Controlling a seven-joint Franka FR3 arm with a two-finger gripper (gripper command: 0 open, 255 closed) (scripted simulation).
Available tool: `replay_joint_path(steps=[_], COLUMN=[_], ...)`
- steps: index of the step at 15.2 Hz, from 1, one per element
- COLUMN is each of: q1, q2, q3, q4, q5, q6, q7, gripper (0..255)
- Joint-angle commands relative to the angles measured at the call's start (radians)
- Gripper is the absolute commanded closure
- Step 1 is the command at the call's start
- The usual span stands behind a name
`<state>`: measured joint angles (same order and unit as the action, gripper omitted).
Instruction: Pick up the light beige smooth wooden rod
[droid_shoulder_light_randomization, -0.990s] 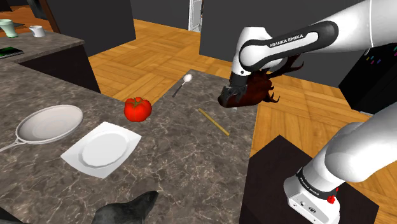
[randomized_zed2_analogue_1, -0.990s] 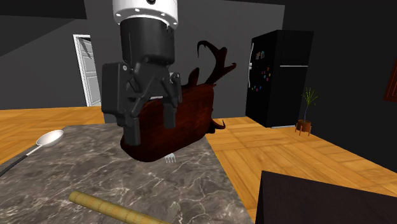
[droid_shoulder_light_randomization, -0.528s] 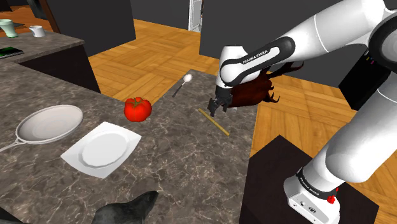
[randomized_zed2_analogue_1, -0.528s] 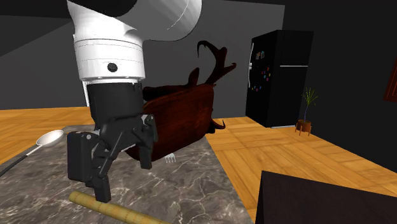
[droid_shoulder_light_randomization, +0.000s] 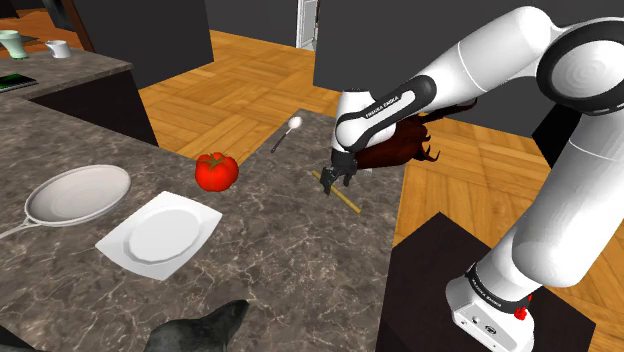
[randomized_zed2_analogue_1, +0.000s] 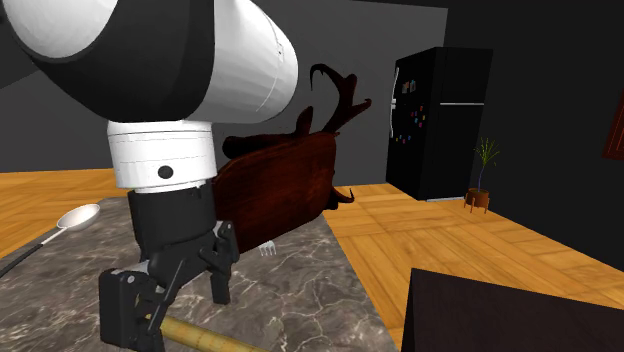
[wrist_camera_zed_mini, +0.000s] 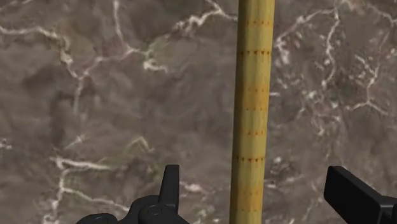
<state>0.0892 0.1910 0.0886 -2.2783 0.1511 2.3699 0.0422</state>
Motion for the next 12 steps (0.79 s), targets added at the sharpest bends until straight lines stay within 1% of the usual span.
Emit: replay_joint_path(steps=[1,3,4,12], q1=[0.001,0.001,0.000,-0.002], q2=[0.018,0.018,0.018,0.023], q3=[0.000,0.000,0.000,-0.001], q4=[-0.003,-0.003,-0.004,-0.010], q5=[0.001,0.001,0.001,0.002], q6=[0.022,0.022,0.022,0.033], q7=[-0.002,-0.002,-0.003,-0.008], gripper=[0,0,255,255])
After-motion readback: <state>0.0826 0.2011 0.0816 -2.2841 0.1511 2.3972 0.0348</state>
